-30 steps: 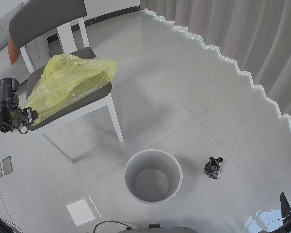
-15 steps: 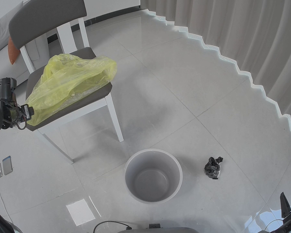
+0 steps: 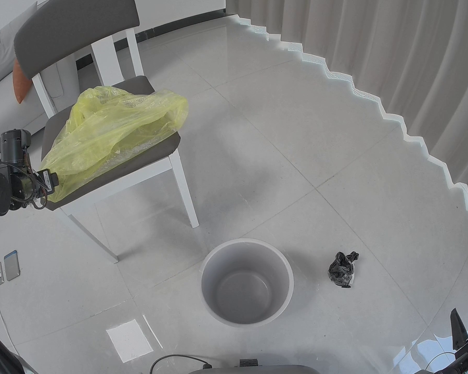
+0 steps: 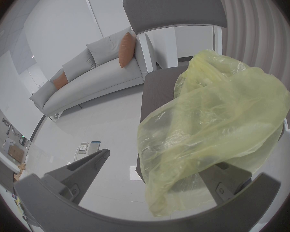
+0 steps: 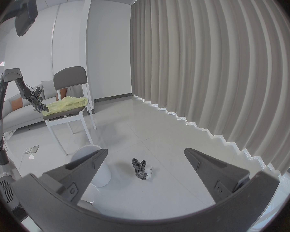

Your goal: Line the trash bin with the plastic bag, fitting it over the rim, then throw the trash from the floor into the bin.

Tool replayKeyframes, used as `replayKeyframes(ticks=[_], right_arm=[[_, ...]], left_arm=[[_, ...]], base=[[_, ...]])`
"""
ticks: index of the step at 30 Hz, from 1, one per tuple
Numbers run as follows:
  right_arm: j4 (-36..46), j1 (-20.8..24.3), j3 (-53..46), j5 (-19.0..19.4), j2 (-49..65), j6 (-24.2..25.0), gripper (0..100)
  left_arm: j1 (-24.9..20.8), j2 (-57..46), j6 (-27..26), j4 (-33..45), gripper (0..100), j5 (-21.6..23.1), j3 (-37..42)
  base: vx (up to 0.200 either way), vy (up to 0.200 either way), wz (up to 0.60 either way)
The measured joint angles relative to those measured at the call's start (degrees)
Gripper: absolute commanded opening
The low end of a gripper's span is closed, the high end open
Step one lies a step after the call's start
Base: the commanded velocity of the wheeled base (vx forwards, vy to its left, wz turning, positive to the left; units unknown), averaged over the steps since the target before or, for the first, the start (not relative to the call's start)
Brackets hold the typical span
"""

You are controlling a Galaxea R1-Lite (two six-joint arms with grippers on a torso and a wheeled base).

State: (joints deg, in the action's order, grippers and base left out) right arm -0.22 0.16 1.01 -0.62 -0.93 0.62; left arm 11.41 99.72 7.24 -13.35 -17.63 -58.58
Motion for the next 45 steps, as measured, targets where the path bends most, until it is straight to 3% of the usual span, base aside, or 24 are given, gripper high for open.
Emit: replayKeyframes(ticks=[7, 8, 16, 29, 37, 41, 45], right_arm=[[0.00, 0.00, 0.00, 0.00, 0.00, 0.00, 100], [-0.02, 0.00, 0.00, 0.02, 0.00, 0.00, 100], [0.00, 0.00, 0.00, 0.00, 0.00, 0.00, 100], [-0.10, 0.00, 0.00, 0.20, 0.00, -0.05, 100], [-3.55, 0.20, 3.86, 1.73, -1.24, 5.10, 100], [-3.61, 0.46, 9.65, 3.22, -6.53, 6.88, 100], [-3.85, 1.02, 14.62, 5.22, -15.19, 8.02, 100]], left_arm=[[0.20, 0.55, -0.02, -0.63, 100, 0.06, -0.63], [0.27, 0.59, -0.02, -0.71, 0, 0.06, -0.73], [0.82, 0.87, 0.01, -0.71, 0, 2.28, -0.82], [0.20, -3.91, 2.55, -1.49, 0, 12.19, -0.74], [-5.92, -13.29, 1.60, 6.05, 0, 15.77, -5.64], [-12.34, -17.53, -1.34, 13.81, 0, 16.52, -10.87], [-20.31, -21.41, -7.67, 19.97, 0, 15.82, -15.76]], base=[[0.000, 0.000, 0.00], [0.000, 0.000, 0.00], [0.000, 0.000, 0.00], [0.000, 0.000, 0.00], [0.000, 0.000, 0.00], [0.000, 0.000, 0.00], [0.000, 0.000, 0.00]])
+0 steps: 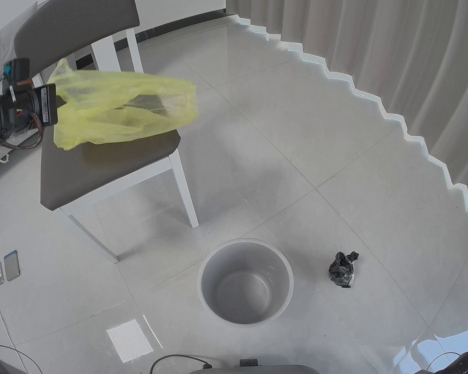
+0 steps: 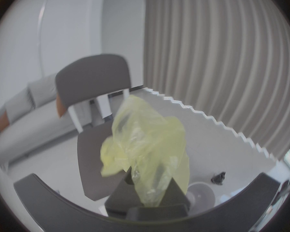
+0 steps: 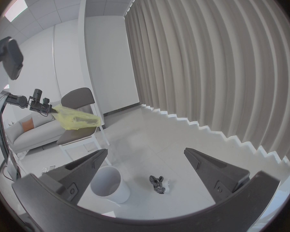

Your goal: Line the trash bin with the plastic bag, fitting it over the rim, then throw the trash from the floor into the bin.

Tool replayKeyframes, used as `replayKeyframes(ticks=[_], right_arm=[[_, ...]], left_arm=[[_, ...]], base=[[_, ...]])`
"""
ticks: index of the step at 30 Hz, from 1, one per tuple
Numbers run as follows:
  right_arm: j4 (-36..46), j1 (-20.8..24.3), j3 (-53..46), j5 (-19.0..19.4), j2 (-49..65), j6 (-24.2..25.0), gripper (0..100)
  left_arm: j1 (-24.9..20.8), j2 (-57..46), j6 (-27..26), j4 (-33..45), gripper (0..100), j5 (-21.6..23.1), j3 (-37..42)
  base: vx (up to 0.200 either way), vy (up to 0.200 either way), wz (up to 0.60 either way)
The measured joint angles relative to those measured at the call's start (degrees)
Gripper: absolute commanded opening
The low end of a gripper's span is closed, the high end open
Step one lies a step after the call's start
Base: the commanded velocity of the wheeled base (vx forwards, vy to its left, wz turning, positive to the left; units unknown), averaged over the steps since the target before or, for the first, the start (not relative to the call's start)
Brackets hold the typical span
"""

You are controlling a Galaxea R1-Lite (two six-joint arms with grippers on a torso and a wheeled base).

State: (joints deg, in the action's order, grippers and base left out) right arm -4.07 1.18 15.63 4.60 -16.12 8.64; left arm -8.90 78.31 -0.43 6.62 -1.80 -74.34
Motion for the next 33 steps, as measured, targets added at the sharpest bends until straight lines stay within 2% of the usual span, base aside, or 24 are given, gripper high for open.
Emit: replayKeyframes(ticks=[6, 14, 17, 23, 26, 30, 33], right_arm=[[-1.29, 1.02, 8.12, 3.63, -14.91, 0.85, 100], [-8.44, 3.11, 15.82, 6.35, -33.60, 1.45, 100], [-12.13, 4.02, 18.19, 7.08, -40.50, 1.61, 100], [-14.75, 5.03, 22.63, 9.98, -49.01, 2.22, 100], [-15.01, 5.49, 24.20, 11.36, -51.41, 4.38, 100], [-15.14, 7.44, 26.27, 12.42, -53.39, 9.75, 100], [-15.17, 9.31, 27.87, 12.78, -54.50, 11.82, 100]], left_arm=[[-9.59, -4.08, -15.91, 6.49, 0, -1.94, -5.81], [-24.67, -7.42, -27.98, 10.00, 0, -3.25, -9.14], [-28.77, -8.41, -35.65, 10.75, 0, -3.25, -9.07], [-35.41, -9.18, -43.72, 12.75, 0, -3.41, -8.79], [-37.77, -9.07, -47.60, 13.25, 0, -3.56, -8.79], [-39.80, -8.72, -48.75, 13.65, 0, -3.69, -8.62], [-41.37, -8.41, -48.92, 13.74, 0, -3.83, -8.57]], base=[[0.000, 0.000, 0.00], [0.000, 0.000, 0.00], [0.000, 0.000, 0.00], [0.000, 0.000, 0.00], [0.000, 0.000, 0.00], [0.000, 0.000, 0.00], [0.000, 0.000, 0.00]])
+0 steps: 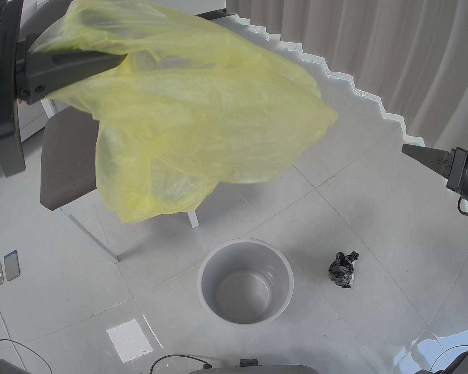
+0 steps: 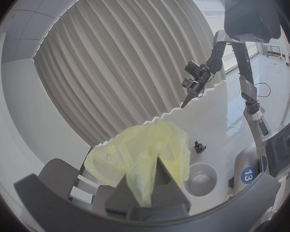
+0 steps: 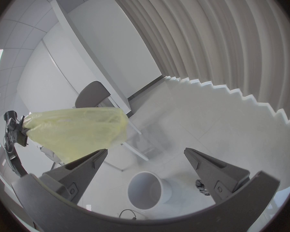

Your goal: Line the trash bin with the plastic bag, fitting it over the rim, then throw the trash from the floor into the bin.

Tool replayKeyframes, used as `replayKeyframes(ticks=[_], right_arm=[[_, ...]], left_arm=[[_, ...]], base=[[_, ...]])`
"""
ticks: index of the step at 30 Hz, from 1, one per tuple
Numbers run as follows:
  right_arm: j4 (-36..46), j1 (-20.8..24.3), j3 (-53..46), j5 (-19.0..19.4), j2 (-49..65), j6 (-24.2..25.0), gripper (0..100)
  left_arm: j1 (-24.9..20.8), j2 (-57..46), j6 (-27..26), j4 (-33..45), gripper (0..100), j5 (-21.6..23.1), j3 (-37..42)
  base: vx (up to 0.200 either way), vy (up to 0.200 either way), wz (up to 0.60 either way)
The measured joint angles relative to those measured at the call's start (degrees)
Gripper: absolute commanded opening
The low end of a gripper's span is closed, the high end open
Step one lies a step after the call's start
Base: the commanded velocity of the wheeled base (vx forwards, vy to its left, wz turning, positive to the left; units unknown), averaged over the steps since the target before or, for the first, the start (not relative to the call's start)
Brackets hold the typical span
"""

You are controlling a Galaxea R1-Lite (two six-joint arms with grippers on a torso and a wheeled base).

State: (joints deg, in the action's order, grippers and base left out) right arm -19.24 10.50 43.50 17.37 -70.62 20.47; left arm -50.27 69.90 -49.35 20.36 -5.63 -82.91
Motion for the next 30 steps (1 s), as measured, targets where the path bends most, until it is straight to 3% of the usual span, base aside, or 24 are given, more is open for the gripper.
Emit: replayKeyframes(ticks=[12, 30], right_arm=[[0.05, 6.78, 2.65, 0.11, -2.97, 0.99, 100], [-1.58, 6.86, 5.16, 2.15, -10.00, 0.99, 100]], left_arm=[[-4.05, 1.16, -0.05, -0.17, 0, -0.61, -0.59], [-6.40, 2.23, 0.13, -1.23, 0, -0.35, -0.72]], base=[[0.000, 0.000, 0.00], [0.000, 0.000, 0.00]])
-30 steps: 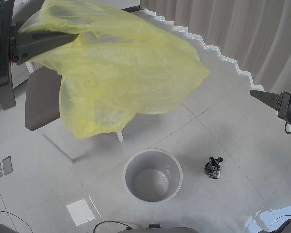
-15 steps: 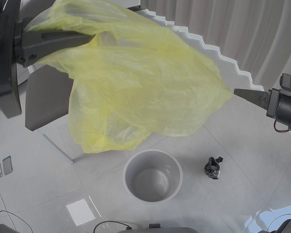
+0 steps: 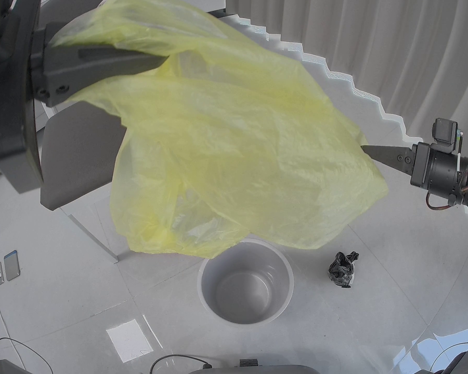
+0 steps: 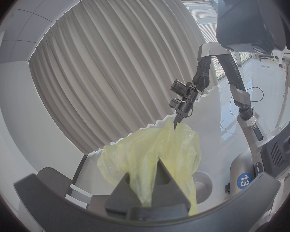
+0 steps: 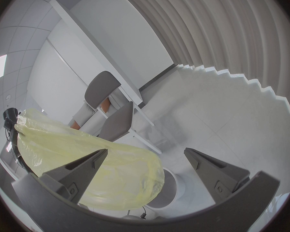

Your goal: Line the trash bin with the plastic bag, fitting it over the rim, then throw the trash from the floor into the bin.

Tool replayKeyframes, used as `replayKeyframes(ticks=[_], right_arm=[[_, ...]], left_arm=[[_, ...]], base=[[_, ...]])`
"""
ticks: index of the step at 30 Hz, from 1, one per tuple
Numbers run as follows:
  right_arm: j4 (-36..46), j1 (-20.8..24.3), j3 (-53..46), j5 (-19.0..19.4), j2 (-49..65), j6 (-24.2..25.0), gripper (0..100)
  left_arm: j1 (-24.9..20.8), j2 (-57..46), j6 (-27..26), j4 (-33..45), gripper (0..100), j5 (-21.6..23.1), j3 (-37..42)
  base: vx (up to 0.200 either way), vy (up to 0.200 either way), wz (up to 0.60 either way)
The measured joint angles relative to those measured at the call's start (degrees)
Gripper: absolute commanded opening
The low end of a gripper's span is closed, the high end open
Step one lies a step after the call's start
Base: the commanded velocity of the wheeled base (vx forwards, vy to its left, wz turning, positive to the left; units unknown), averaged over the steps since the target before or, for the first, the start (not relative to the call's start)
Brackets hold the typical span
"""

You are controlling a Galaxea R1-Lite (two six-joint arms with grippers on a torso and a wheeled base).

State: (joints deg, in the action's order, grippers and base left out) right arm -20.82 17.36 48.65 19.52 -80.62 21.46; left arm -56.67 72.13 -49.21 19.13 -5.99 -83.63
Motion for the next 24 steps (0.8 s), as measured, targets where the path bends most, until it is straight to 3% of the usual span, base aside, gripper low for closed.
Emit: replayKeyframes(ticks=[20, 21, 24], right_arm=[[-1.56, 3.01, -7.01, -0.01, -1.33, -0.63, 100], [-2.30, 3.17, -7.07, -0.04, -1.46, -0.68, 0], [-4.35, 3.50, -7.47, -0.09, -1.66, -0.74, 0]], left_arm=[[0.21, 0.55, 0.44, -3.21, 0, 0.11, 0.20], [0.20, 0.55, 0.44, -3.23, 0, 0.11, 0.24], [0.20, 0.52, 0.55, -3.21, 0, 0.05, 0.35]], base=[[0.000, 0.000, 0.00], [0.000, 0.000, 0.00], [0.000, 0.000, 0.00]])
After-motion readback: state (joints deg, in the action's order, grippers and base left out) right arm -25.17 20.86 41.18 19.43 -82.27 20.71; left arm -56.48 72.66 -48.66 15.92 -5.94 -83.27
